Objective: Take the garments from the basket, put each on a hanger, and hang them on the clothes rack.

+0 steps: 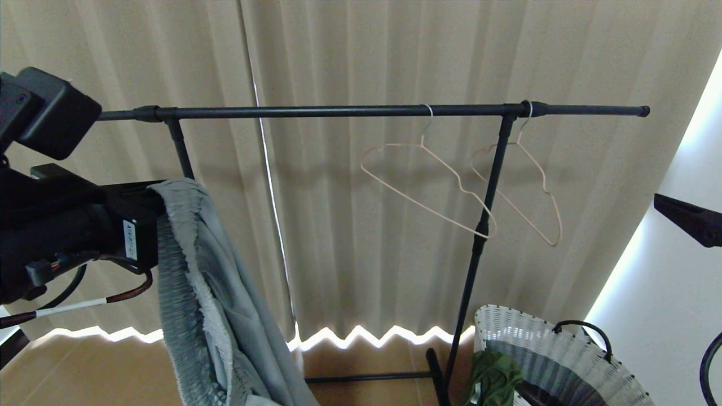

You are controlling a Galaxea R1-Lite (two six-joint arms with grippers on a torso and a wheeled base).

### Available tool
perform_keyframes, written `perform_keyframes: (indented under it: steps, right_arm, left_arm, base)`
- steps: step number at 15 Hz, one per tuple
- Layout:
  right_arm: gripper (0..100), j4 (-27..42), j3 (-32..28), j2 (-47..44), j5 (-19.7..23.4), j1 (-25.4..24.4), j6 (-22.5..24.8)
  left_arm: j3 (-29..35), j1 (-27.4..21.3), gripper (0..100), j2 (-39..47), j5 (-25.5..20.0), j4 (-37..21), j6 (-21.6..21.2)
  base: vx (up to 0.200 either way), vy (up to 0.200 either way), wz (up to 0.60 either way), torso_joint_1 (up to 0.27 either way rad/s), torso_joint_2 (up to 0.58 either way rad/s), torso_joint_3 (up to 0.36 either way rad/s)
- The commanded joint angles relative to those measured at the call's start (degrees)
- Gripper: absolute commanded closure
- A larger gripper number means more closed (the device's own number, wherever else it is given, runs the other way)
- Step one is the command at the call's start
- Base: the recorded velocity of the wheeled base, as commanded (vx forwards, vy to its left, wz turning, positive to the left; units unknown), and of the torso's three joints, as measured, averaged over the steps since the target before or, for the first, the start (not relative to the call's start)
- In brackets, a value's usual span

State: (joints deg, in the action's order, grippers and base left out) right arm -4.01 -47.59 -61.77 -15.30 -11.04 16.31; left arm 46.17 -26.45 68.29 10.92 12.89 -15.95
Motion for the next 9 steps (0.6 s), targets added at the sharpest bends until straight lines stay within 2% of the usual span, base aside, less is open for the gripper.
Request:
perform_keyframes:
  steps: [1, 6, 9]
  right_arm:
    - [0, 0.4, -4.0, -2.1, 0.3, 0.0, -1.0]
    - [0, 1.6, -5.5, -6.3, 0.2, 0.0, -3.3]
    - [0, 12.3, -12.3, -10.1, 0.2, 0.0, -12.2]
  left_arm:
    - [0.3, 0.0, 100, 0.0, 0.0, 0.0, 0.0]
    - [0.5, 0.0, 100, 0.4, 0.0, 0.0, 0.2]
    - [0.5, 0.1, 100, 0.4, 0.0, 0.0, 0.2]
  base:
    - [0.000, 0.000, 0.00, 0.000, 0.00, 0.000]
    - [0.200, 0.000, 0.00, 0.002, -0.01, 0.004]
    - [0.200, 0.000, 0.00, 0.017, 0.00, 0.001]
